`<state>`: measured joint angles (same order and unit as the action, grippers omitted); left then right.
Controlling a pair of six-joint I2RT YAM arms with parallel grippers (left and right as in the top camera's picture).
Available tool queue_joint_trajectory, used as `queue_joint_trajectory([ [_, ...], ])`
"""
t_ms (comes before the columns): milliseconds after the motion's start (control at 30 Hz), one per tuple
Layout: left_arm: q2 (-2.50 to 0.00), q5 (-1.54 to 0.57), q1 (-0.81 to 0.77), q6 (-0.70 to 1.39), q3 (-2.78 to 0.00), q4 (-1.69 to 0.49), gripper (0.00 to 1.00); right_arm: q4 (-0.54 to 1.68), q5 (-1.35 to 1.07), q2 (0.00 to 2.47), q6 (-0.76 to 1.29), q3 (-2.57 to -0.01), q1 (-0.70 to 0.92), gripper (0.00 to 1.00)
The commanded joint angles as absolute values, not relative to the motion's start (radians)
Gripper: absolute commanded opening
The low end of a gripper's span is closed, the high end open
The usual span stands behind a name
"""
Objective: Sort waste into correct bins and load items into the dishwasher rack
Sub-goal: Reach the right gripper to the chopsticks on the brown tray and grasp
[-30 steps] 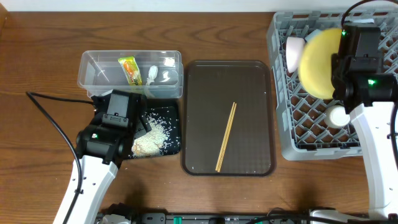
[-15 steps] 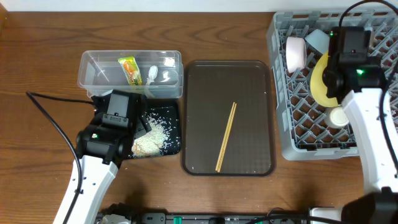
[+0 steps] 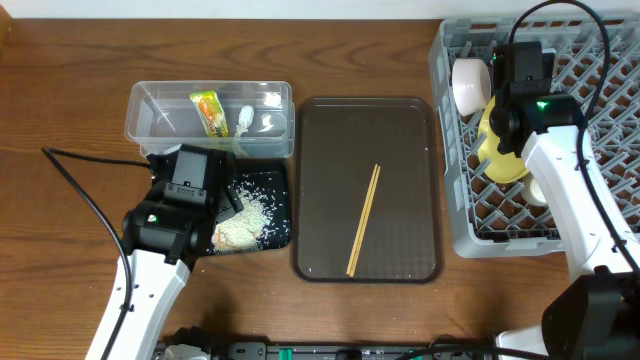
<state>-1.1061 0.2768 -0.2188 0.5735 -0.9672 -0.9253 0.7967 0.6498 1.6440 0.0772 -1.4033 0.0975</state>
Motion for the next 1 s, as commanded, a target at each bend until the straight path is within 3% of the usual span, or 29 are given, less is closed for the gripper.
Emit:
queue_joint_trajectory([
  [0,-1.105,0.300,-0.216,0.582,-0.973,-0.931,0.88,0.798,0.482,1.596,0.131,-1.411,0.102,0.57],
  [133,-1.105,0.300,-0.216,0.582,-0.973,-0.931,0.88,0.798,0.189,1.497,0.150,-1.413,0.107,0.61],
  [300,-1.105,0.300,-0.216,0.582,-0.973,-0.930,0.88,0.838,-0.117,1.444,0.232,-1.412,0.125,0.58],
  [600,-1.105,0.300,-0.216,0.582,-0.973,-0.931,0.88,0.900,-0.132,1.551,0.331,-1.287,0.331,0.52],
  [967,-1.105,0.300,-0.216,0.582,-0.973,-0.931,0.88,0.692,-0.085,1.760,0.539,-1.116,0.550,0.43],
])
